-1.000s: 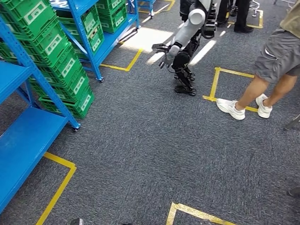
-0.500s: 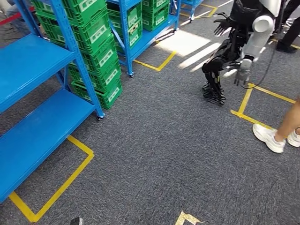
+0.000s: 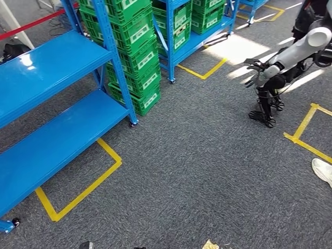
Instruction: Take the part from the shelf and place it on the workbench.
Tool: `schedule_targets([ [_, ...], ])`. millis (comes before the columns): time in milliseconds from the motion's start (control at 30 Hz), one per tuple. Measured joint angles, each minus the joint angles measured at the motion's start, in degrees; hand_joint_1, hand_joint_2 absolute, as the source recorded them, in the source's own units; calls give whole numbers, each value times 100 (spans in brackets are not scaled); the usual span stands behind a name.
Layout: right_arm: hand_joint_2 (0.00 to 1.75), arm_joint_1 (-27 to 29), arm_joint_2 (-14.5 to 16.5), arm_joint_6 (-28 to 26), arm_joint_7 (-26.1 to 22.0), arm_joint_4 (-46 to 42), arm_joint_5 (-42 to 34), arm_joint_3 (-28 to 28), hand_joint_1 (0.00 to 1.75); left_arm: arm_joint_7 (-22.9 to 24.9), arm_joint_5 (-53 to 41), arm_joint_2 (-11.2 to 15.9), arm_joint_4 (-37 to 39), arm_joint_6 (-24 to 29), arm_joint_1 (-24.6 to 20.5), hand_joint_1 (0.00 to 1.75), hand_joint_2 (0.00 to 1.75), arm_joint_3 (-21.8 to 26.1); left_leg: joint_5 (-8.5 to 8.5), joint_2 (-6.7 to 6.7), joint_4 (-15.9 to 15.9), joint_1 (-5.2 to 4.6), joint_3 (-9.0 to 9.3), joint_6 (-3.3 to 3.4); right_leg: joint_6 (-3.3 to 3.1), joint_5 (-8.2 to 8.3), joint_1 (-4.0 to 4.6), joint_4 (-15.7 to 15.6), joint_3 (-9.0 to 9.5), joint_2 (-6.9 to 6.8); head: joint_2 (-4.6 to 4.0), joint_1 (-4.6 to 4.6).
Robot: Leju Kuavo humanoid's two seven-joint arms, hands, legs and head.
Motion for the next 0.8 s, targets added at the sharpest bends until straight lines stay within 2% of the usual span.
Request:
schedule_targets([
  [33,0,-8,0,0,3,0,7,-3,0,2,-2,3,0,-3,4,0,0,0,185,44,-305,-1,170,8,6,-6,1,0,10,-69,0,0],
  [100,0,-18,0,-1,8,0,20,-8,0,2,-7,6,0,-6,-6,0,0,0,510,341,-1115,-22,612,42,39,-36,28,8,32,-186,0,-14],
  [133,0,-20,-1,-1,9,0,27,-9,0,2,-9,7,0,-7,-16,0,0,0,581,465,-1395,-34,756,72,63,-54,51,9,48,-240,0,-11],
  [167,0,-20,-1,-2,10,0,32,-11,0,2,-11,7,0,-7,-23,0,0,-1,592,546,-1538,-48,821,102,88,-70,75,7,64,-297,0,-4],
  [233,0,-28,-2,-2,13,0,38,-16,0,3,-13,9,0,-8,-19,0,0,-1,586,431,-1579,-51,814,172,139,-90,90,-15,113,-422,0,22],
  [267,0,-34,-2,-2,13,0,39,-19,0,3,-12,10,0,-8,-11,0,0,-1,596,360,-1589,-40,816,204,173,-124,82,5,121,-393,0,33],
  [333,0,-37,-1,-1,13,0,43,-20,0,5,-10,13,0,-7,-11,0,0,0,623,214,-1608,-8,823,278,231,-357,57,348,-9,-114,0,59],
  [367,0,-33,-1,1,14,0,45,-21,0,7,-10,13,0,-7,-16,0,0,0,631,145,-1609,0,816,303,249,-544,47,700,-169,72,0,78],
  [400,0,-25,-1,3,18,0,48,-22,0,9,-10,13,0,-7,-22,0,0,0,636,66,-1608,0,809,321,254,-735,43,1121,-371,187,0,89],
  [433,0,-18,-1,4,23,0,50,-25,0,12,-10,13,0,-7,-24,0,0,0,639,-17,-1606,0,804,326,257,-859,42,1471,-550,236,0,94],
  [467,0,-12,-1,4,31,0,52,-27,0,16,-9,14,0,-7,-20,0,0,0,641,-105,-1604,0,804,327,255,-871,41,1652,-659,256,0,96],
  [500,0,-12,0,5,37,0,55,-30,0,19,-8,14,0,-7,-16,0,0,0,644,-195,-1601,1,808,323,251,-764,35,1605,-662,267,0,96],
  [533,0,-14,0,5,40,0,57,-32,0,22,-7,14,0,-7,-12,0,0,0,646,-282,-1597,7,815,315,247,-558,24,1325,-553,291,0,96],
  [567,0,-18,-1,6,42,0,59,-33,0,23,-8,13,0,-7,-11,0,0,0,647,-368,-1591,13,819,298,247,-321,4,911,-376,371,0,97],
  [633,0,-26,-1,10,44,0,62,-38,0,23,-11,16,0,-8,-19,0,0,0,652,-513,-1564,11,797,232,243,-67,-43,237,-83,641,0,103],
  [667,0,-32,-1,12,46,0,64,-40,0,23,-14,18,0,-8,-20,0,0,0,665,-572,-1565,14,779,189,225,-41,-50,91,-18,738,0,104],
  [700,0,-37,-1,14,50,0,66,-42,0,23,-15,20,0,-8,-17,0,0,0,686,-626,-1577,20,760,144,195,-52,-43,62,-4,765,0,105],
  [733,0,-42,-1,15,54,0,68,-42,0,23,-16,21,0,-8,-10,0,0,0,710,-680,-1600,33,747,106,153,-34,-35,60,0,704,0,101],
  [767,0,-46,-1,15,56,0,70,-43,0,23,-17,21,0,-8,-3,0,0,0,711,-675,-1603,39,734,72,114,-16,-32,50,7,640,0,100],
  [800,0,-47,-1,11,57,0,75,-43,0,23,-18,21,0,-8,0,0,0,0,658,-586,-1539,33,693,43,76,0,-35,37,9,569,0,80],
])
